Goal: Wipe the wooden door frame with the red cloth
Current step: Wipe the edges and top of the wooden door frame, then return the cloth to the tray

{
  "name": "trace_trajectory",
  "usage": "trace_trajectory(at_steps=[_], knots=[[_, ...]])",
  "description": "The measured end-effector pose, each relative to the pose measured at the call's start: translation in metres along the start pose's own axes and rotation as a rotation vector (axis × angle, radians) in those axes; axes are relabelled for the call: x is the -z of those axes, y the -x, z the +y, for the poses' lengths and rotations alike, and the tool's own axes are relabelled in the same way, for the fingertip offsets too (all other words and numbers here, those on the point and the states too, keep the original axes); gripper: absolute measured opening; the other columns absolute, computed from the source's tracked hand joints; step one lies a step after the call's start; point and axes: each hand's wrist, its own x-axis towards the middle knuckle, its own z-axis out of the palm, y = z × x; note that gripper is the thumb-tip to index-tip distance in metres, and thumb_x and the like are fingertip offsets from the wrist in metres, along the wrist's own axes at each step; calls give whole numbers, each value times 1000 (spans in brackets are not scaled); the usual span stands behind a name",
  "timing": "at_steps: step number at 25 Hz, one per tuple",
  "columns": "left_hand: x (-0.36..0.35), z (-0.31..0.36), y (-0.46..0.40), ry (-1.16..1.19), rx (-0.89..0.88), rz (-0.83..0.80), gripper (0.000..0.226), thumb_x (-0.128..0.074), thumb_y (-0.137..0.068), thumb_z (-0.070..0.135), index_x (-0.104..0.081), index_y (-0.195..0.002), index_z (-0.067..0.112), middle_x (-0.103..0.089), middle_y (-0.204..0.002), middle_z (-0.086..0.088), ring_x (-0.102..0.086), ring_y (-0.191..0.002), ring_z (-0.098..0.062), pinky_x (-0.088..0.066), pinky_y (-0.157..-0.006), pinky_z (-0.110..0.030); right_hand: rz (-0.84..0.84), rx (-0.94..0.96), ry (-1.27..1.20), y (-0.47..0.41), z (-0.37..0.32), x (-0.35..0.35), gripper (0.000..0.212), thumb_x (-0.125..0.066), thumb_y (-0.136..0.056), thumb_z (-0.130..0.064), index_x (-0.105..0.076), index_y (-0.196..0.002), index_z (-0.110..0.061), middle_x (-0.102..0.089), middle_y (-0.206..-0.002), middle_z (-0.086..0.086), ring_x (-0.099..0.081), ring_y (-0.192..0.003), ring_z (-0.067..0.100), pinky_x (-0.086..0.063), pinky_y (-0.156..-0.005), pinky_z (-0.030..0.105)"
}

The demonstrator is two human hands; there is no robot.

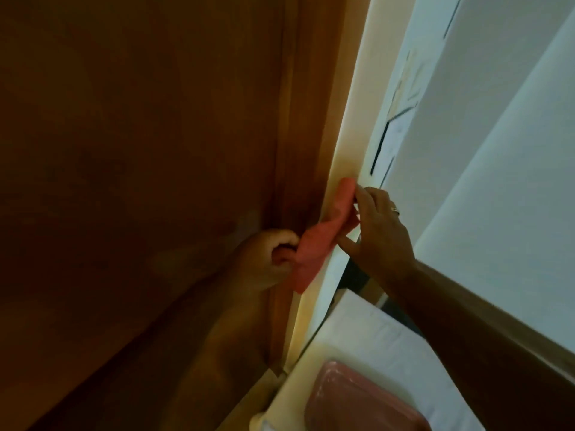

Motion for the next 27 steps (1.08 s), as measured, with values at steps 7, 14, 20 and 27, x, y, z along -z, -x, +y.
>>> trace_trajectory(at_steps=[7,14,20,27], knots=[[-44,29,-33,-183,19,-390,36,-63,-74,11,-71,-108,19,-68,-101,12,-64,-95,0,-46,-72,-9,-511,-2,-242,93,75,-48,55,-74,-82,-44,-62,-126,-14,-58,-135,9,-60,-116,27,-51,-96,42],[-195,-24,-32,224,552,-135,44,-69,-76,31,-61,-118,21,-69,-102,-1,-66,-97,-19,-53,-79,-29,-613,-1000,-1112,213,198,-46,16,-73,-85,-31,-69,-97,-21,-74,-96,3,-72,-86,22,-60,-72,35],[-360,-127,-2,-19,715,-307,45,-49,-90,45,-68,-111,9,-72,-105,-14,-67,-97,-30,-54,-83,-45,-545,-1655,-1302,358,277,-107,51,-81,-73,-26,-64,-120,-20,-69,-118,12,-68,-104,33,-60,-70,49],[-505,-267,71,99,1205,-655,40,-71,-87,14,-55,-123,22,-61,-130,-12,-59,-118,-31,-51,-98,-57,-476,-1809,-850,491,295,-226,72,-82,-74,-9,-45,-135,-13,-57,-125,9,-60,-112,30,-56,-89,50]])
